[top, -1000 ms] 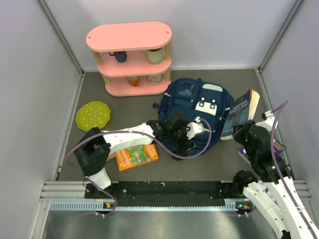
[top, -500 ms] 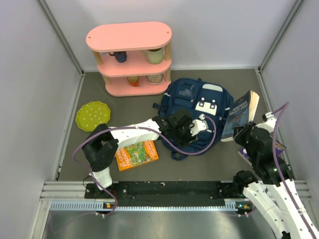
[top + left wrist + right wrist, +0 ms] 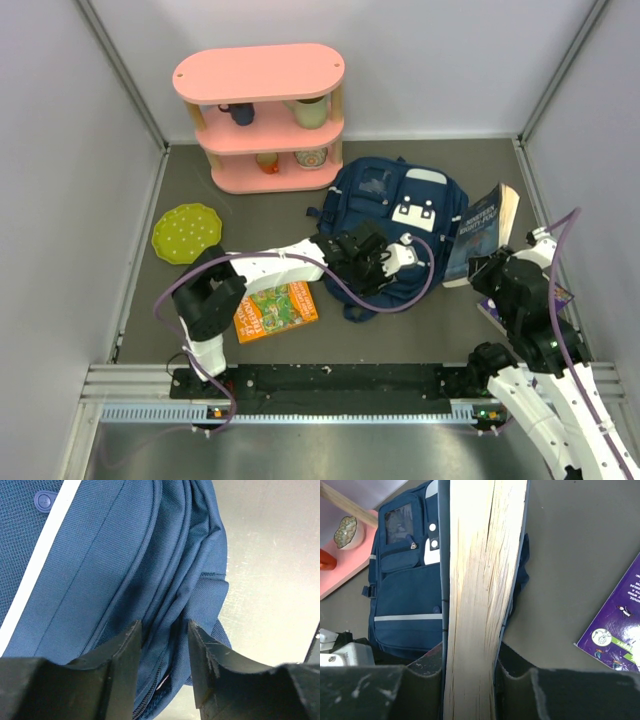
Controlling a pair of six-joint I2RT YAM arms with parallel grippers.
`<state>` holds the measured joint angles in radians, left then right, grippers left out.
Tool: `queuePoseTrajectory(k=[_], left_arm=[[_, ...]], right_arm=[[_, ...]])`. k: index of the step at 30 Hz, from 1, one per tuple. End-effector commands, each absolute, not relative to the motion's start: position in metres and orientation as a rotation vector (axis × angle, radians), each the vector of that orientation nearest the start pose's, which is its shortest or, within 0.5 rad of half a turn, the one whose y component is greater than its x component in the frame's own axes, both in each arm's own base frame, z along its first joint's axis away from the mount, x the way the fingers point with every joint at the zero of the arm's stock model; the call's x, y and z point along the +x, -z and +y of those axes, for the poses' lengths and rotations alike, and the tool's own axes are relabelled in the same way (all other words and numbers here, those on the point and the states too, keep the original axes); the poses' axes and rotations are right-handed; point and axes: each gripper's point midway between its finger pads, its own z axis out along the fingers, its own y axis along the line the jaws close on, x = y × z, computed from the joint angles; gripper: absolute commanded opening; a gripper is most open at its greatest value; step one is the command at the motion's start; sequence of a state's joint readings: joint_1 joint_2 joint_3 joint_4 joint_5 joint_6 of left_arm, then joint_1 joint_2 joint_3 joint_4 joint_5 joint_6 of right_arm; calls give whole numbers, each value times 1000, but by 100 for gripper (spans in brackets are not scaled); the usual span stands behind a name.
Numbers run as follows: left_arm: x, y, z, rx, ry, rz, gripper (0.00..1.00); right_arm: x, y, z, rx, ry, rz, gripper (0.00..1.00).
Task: Pack the student bag
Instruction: Place the book in the student bag.
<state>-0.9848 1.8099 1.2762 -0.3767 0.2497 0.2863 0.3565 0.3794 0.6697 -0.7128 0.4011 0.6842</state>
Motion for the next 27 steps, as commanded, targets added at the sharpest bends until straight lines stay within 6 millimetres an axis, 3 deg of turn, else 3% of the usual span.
queuePoseTrajectory(k=[1,2,5,6,9,13,17,18,20,21,24,27], left_arm=[[231,-86,-399,1546,632,1967,43],[232,-84,-398,1545,632,1971,32],[234,-85,-400,1532,650,1977,14],[235,-86,-401,1520,662,1984,0],[233,-103,-407,1486,718,1970,0],[246,-143,-421,1376,753,1920,0],[280,-205,-429,1123,741,1898,0],[297,-228,-428,1036,706,1872,0],[316,-256,-425,899,723,1872,0],[325,-282,-426,840,736,1836,0],[343,-316,-424,727,754,1807,0],[355,-330,-424,657,728,1792,0]], right_arm=[[214,-255,31,583,-374,1717,0],[213,-256,30,584,-374,1713,0],[212,-256,28,587,-365,1714,0],[211,-258,28,587,-365,1709,0],[206,-260,20,597,-329,1711,0],[195,-262,9,615,-272,1728,0],[181,-261,11,616,-302,1768,0],[177,-268,13,630,-341,1753,0],[171,-274,21,629,-409,1758,0],[166,-277,23,644,-444,1762,0],[155,-283,26,665,-496,1777,0],[144,-287,27,692,-542,1764,0]])
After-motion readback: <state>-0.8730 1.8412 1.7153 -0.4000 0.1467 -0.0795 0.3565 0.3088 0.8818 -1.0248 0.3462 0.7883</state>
